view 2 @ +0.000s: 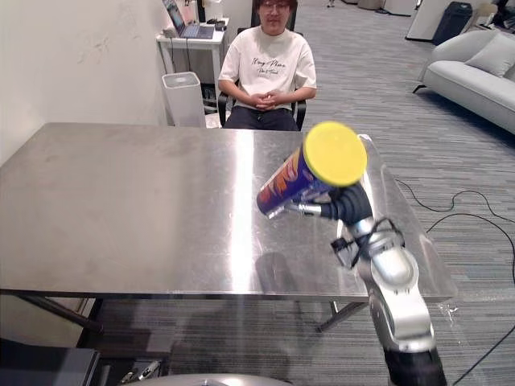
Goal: Put the gum and the chips on the shelf.
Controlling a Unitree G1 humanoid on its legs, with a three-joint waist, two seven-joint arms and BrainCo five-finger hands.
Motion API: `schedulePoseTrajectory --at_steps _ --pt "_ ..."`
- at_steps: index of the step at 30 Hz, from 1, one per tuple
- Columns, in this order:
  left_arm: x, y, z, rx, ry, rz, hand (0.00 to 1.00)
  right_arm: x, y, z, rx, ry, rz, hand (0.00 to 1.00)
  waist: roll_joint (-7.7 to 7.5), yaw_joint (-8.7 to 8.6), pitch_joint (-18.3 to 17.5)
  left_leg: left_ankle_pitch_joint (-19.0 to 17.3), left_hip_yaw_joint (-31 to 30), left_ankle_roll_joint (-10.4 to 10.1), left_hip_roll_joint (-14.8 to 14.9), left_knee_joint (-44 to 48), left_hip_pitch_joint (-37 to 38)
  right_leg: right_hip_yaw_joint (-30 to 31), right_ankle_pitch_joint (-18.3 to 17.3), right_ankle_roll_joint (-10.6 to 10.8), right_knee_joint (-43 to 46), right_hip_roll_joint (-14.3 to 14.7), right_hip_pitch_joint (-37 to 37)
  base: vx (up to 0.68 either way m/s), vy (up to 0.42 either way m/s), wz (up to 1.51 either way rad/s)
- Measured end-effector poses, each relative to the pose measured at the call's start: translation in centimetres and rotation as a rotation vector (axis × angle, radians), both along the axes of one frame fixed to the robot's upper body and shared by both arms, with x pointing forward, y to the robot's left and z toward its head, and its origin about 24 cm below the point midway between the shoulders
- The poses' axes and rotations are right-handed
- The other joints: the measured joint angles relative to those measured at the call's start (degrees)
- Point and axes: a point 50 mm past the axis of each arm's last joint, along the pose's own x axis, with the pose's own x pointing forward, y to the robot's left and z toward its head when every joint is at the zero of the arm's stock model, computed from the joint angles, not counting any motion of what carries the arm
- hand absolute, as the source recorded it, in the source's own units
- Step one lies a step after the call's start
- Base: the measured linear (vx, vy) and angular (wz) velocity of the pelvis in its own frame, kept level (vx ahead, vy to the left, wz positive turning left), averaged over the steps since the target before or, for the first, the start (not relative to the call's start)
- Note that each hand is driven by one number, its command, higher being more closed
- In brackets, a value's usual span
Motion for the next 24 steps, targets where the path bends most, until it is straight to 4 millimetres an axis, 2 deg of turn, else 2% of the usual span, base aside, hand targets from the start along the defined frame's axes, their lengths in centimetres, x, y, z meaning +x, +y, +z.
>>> schedulePoseTrajectory --at_steps 2,4,7,10,24 --pt "-0.1 -0.1 0.0 -0.004 -0.001 0.012 0.00 -0.9 0.0 -1.3 0.035 0.057 -0.005 1.00 0.21 -0.34 -0.14 0.10 0.29 0.01 0.06 -0.04 0.26 0.11 0.00 0.01 0.09 0.03 0.05 -0.06 -0.017 -0.07" --pt "-0.1 -0.2 0.0 -0.006 -0.002 0.025 0.00 -2.0 0.1 -3.5 0.084 0.167 -0.015 1.00 0.21 -0.86 -0.27 0.38 0.48 -0.08 0.14 -0.85 1.17 0.15 -0.12 -0.13 0.09 0.12 0.83 -0.07 -0.015 -0.04" --pt "-0.4 -0.2 -0.1 -0.007 0.004 0.029 0.00 -3.2 0.5 -5.2 0.145 0.254 -0.026 1.00 0.41 -1.60 -0.93 0.95 0.48 -0.35 0.17 -2.09 1.91 0.12 -0.58 -0.17 0.13 -0.03 0.86 -0.07 -0.011 0.01" --pt "-0.3 -0.2 -0.1 -0.008 0.003 0.029 0.00 -4.0 0.8 -6.4 0.186 0.315 -0.038 1.00 0.46 -1.63 -1.14 1.27 0.47 0.06 0.06 -2.10 2.09 0.12 -0.30 0.27 0.20 -0.17 0.98 0.00 0.000 0.00" --pt "-0.4 -0.2 -0.1 -0.007 0.005 0.030 0.00 -4.8 1.0 -7.3 0.223 0.353 -0.072 1.00 -0.20 -1.92 -0.67 0.81 -0.72 -0.09 -0.70 -1.90 2.79 -0.56 -1.25 0.97 2.02 -1.13 1.81 -0.01 0.004 0.04"
